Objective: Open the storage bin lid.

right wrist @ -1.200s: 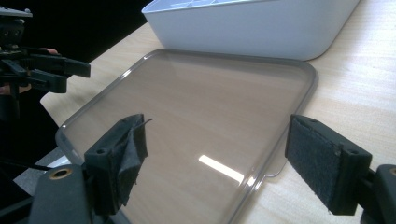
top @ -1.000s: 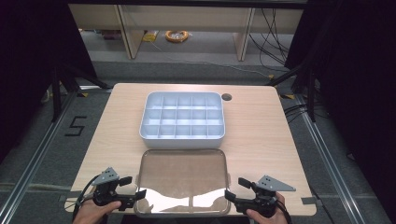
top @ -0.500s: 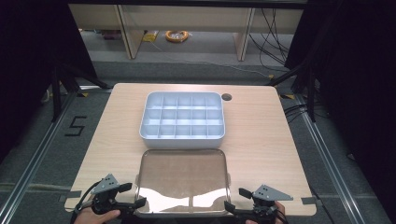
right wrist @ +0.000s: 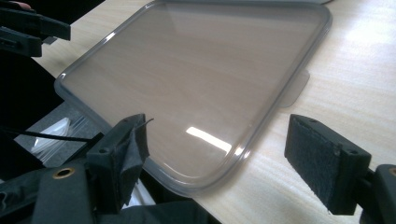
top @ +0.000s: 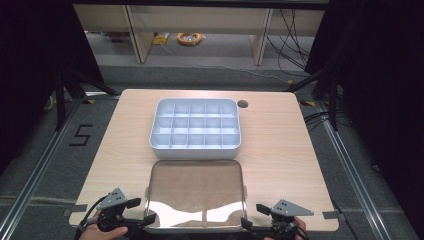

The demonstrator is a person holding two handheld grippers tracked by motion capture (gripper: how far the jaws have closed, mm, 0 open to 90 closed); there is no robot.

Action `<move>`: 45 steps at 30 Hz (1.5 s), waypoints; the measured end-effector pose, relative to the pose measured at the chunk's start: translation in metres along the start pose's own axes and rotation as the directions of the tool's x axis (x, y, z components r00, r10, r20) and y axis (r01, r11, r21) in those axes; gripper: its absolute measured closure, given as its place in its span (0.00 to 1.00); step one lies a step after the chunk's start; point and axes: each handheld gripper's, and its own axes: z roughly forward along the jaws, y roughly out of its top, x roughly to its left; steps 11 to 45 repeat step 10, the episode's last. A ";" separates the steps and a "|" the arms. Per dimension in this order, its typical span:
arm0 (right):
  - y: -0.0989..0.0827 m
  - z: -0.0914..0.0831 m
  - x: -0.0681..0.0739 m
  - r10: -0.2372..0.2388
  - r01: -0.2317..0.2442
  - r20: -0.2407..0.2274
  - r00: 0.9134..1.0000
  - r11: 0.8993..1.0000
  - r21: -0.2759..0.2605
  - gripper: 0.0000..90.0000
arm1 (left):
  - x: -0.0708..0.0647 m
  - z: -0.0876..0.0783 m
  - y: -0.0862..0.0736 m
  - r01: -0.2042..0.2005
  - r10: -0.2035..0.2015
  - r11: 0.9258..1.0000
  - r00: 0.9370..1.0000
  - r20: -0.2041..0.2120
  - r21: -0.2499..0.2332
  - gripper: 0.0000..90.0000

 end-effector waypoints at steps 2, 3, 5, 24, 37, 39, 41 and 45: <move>-0.001 0.000 0.000 0.017 -0.017 -0.003 1.000 1.000 0.010 0.25 | 0.001 0.000 0.000 -0.004 0.004 1.000 1.000 0.011 0.017 0.17; -0.001 0.001 0.000 0.028 -0.027 -0.006 1.000 0.999 0.017 0.25 | 0.001 0.000 0.000 -0.002 0.002 1.000 1.000 0.011 0.017 0.17; -0.001 -0.001 -0.001 0.039 -0.039 -0.024 0.999 0.999 0.012 0.25 | 0.001 0.000 0.000 -0.003 0.003 1.000 1.000 0.007 0.024 0.17; -0.001 -0.001 -0.002 0.046 -0.046 -0.017 0.999 0.999 0.010 0.25 | 0.002 0.000 0.000 0.010 -0.011 0.999 1.000 0.006 0.042 0.17; -0.001 -0.001 -0.002 0.046 -0.046 -0.017 0.999 0.999 0.010 0.25 | 0.002 0.000 0.000 0.010 -0.011 0.999 1.000 0.006 0.042 0.17; -0.001 -0.001 -0.002 0.046 -0.046 -0.017 0.999 0.999 0.010 0.25 | 0.002 0.000 0.000 0.010 -0.011 0.999 1.000 0.006 0.042 0.17; -0.001 -0.001 -0.002 0.046 -0.046 -0.017 0.999 0.999 0.010 0.25 | 0.002 0.000 0.000 0.010 -0.011 0.999 1.000 0.006 0.042 0.17; -0.001 -0.001 -0.002 0.046 -0.046 -0.017 0.999 0.999 0.010 0.25 | 0.002 0.000 0.000 0.010 -0.011 0.999 1.000 0.006 0.042 0.17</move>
